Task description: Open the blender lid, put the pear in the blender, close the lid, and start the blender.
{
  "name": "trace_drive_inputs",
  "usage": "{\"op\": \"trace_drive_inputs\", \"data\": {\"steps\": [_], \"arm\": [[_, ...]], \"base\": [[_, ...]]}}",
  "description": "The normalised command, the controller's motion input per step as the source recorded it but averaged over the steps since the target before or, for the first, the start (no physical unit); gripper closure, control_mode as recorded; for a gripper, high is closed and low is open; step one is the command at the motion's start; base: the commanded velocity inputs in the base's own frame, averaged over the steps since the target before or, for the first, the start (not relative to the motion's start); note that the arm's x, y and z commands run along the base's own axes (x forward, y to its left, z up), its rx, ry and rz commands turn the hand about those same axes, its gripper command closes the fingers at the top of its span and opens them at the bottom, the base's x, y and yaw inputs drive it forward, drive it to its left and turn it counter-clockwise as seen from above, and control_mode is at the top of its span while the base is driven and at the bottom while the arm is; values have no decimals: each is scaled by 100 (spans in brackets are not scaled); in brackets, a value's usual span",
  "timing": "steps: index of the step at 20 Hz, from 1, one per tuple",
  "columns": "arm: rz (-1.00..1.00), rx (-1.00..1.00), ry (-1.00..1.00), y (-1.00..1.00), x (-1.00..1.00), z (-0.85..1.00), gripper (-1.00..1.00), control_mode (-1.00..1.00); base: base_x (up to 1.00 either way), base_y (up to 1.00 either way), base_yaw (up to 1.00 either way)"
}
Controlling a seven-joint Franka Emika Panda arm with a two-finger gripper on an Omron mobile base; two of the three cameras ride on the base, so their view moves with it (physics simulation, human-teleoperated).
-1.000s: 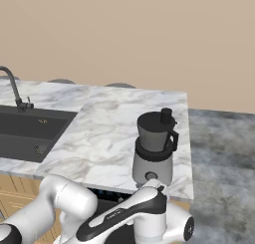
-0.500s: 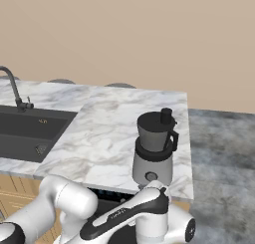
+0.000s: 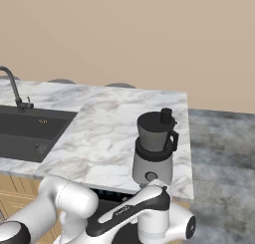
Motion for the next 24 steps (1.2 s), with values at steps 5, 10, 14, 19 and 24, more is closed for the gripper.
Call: {"op": "trace_drive_inputs", "data": {"steps": [5,10,14,19,24], "arm": [[0,0,0,-5,11,-9,-100,-100],[0,0,0,-10,12,-14,-100,-100],[0,0,0,-10,11,-19,-100,-100],[0,0,0,-7,13,-19,-100,-100],[0,0,0,-5,16,-13,-100,-100]], "base": [[0,0,0],[0,0,0],[0,0,0],[0,0,0],[0,0,0]]}}
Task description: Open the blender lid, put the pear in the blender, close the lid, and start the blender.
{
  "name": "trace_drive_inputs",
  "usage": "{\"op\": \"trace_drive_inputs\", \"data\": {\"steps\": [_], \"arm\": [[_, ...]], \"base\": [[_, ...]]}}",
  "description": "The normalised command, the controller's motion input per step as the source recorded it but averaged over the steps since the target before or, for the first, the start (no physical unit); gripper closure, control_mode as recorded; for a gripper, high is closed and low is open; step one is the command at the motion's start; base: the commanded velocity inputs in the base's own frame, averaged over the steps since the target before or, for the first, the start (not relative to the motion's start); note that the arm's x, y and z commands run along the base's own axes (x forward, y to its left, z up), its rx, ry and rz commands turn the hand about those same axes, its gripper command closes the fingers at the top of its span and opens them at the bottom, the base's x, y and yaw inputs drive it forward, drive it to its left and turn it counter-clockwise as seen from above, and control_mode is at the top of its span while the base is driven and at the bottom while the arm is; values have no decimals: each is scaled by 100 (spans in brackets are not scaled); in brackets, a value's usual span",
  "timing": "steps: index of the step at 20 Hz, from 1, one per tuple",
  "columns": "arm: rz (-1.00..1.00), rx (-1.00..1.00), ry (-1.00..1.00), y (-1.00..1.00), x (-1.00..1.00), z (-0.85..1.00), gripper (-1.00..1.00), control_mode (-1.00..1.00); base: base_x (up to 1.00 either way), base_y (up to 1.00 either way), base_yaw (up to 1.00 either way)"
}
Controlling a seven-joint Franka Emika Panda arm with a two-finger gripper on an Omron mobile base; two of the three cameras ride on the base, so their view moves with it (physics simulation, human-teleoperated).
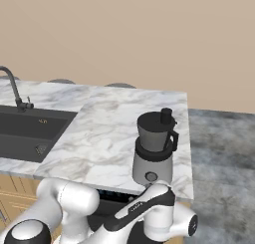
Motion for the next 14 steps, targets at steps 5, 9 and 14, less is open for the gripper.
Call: {"op": "trace_drive_inputs", "data": {"steps": [5,9,14], "arm": [[0,0,0,-13,13,-15,-100,-100],[0,0,0,-12,14,-18,-100,-100],[0,0,0,-5,17,-12,-100,-100]], "base": [[0,0,0],[0,0,0],[0,0,0]]}}
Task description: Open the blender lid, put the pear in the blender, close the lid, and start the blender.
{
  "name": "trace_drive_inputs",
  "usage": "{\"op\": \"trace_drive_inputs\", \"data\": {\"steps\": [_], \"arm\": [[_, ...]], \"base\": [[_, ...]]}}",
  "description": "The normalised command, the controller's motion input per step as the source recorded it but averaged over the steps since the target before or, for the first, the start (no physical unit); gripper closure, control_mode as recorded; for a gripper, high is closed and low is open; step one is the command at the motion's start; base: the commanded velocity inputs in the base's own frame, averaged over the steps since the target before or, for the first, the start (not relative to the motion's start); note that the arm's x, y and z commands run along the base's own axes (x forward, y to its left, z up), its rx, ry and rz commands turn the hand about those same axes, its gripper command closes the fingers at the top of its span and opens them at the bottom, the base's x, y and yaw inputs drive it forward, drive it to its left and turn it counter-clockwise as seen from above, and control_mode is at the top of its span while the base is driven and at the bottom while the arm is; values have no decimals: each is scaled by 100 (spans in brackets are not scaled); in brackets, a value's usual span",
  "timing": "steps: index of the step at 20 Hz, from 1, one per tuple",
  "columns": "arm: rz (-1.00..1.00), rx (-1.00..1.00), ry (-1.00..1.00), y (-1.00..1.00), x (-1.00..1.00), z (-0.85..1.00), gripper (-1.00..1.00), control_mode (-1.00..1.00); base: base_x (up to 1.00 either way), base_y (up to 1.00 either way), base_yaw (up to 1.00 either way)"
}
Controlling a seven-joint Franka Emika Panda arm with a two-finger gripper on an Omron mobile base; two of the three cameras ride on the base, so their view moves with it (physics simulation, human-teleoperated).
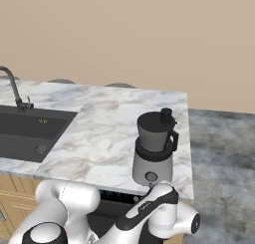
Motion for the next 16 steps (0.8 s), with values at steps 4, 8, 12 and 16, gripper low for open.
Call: {"op": "trace_drive_inputs", "data": {"steps": [4,8,12,16], "arm": [[0,0,0,0,25,-7,-100,-100],[0,0,0,0,24,-12,-100,-100],[0,0,0,0,24,-12,-100,-100],[0,0,0,0,31,-5,-100,-100]], "base": [[0,0,0],[0,0,0],[0,0,0],[0,0,0]]}}
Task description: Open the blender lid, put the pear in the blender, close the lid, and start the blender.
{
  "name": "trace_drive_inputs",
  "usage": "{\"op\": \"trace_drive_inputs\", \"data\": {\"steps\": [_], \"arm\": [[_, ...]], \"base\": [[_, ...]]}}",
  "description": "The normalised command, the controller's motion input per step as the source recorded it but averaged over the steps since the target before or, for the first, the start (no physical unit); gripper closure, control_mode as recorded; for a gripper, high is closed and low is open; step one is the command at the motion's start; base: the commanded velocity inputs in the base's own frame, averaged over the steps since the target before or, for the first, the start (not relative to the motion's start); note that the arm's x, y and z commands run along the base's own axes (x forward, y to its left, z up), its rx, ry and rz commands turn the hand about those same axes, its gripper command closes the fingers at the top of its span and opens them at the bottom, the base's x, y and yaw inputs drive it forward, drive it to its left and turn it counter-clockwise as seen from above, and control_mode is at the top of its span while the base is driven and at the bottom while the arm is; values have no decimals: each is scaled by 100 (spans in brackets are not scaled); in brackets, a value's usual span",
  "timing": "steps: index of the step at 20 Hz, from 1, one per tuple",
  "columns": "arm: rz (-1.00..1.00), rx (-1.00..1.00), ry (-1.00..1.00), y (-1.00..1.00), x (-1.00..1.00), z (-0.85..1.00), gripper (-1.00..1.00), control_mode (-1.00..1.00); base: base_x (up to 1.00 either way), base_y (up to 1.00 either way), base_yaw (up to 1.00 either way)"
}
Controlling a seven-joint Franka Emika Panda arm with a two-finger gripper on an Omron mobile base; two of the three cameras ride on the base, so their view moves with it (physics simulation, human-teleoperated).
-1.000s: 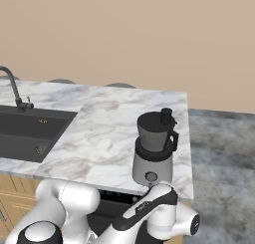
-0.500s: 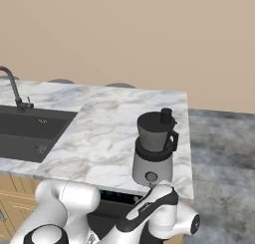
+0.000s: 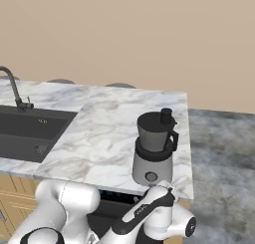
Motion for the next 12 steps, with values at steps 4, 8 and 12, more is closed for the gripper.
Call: {"op": "trace_drive_inputs", "data": {"steps": [4,8,12], "arm": [[0,0,0,1,34,0,-100,-100],[0,0,0,0,24,0,-100,-100],[0,1,0,-12,-27,7,-100,-100]], "base": [[0,0,0],[0,0,0],[0,0,0]]}}
